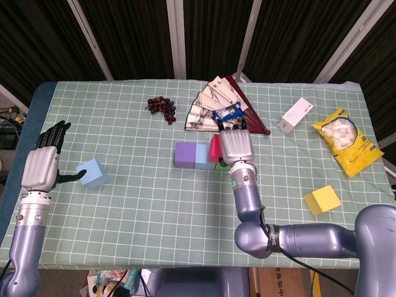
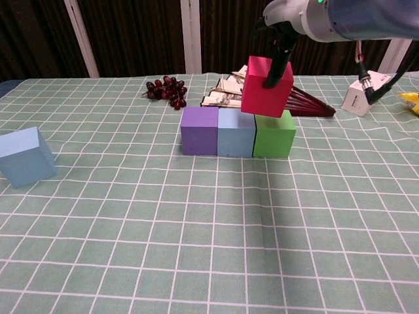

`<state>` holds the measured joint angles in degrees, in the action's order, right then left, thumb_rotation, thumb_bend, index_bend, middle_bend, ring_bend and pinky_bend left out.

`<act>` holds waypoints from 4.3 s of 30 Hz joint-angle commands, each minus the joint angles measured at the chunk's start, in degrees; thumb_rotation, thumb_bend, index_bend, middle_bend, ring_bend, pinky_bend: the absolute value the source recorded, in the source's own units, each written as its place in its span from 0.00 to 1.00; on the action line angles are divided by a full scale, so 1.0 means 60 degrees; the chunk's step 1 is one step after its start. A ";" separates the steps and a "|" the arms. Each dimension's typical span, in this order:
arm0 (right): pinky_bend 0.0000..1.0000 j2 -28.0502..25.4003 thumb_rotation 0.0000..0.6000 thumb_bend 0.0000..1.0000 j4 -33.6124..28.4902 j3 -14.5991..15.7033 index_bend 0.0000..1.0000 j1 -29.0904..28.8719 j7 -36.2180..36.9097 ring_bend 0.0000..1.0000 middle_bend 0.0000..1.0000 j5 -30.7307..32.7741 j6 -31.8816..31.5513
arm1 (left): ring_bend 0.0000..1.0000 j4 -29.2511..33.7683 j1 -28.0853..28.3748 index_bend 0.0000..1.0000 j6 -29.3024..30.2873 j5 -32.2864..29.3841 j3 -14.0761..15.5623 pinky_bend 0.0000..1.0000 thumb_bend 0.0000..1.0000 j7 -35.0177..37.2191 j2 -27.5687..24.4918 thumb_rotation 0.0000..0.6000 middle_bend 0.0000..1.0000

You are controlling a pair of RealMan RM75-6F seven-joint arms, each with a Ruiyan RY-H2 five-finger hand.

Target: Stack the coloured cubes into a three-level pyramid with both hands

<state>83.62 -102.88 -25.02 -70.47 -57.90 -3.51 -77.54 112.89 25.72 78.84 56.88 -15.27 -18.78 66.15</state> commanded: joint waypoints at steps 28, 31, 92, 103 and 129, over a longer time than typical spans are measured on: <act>0.00 0.0165 1.00 0.33 0.1050 0.0839 0.02 -0.0032 0.0154 0.22 0.47 -0.0993 0.1548 | 0.05 -0.0219 0.0054 0.00 -0.0118 -0.0202 -0.0024 0.06 0.05 -0.0086 0.0121 1.00 0.02; 0.00 0.0221 1.00 0.33 0.1118 0.0851 0.02 -0.0068 0.0125 0.22 0.47 -0.0924 0.1509 | 0.05 -0.0225 0.0053 0.00 -0.0135 -0.0229 -0.0034 0.06 0.05 -0.0070 0.0114 1.00 0.02; 0.00 0.0515 1.00 0.33 0.1437 0.0905 0.02 -0.0076 -0.0012 0.22 0.47 -0.0689 0.1333 | 0.05 -0.0258 0.0092 0.00 -0.0244 -0.0412 -0.0031 0.06 0.05 -0.0134 0.0115 1.00 0.03; 0.00 0.0553 1.00 0.33 0.1462 0.0929 0.02 -0.0044 -0.0039 0.22 0.47 -0.0713 0.1353 | 0.05 -0.0262 0.0110 0.00 -0.0272 -0.0478 -0.0022 0.06 0.05 -0.0177 0.0120 1.00 0.03; 0.00 0.0592 1.00 0.31 0.1447 0.0903 0.00 0.0092 0.0146 0.14 0.21 -0.0737 0.1481 | 0.05 -0.0267 0.0132 0.00 -0.0295 -0.0532 -0.0043 0.06 0.05 -0.0151 0.0090 1.00 0.03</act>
<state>87.21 -94.15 -19.60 -69.91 -56.97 -7.95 -68.61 111.29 26.51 77.07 53.69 -15.53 -19.69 66.69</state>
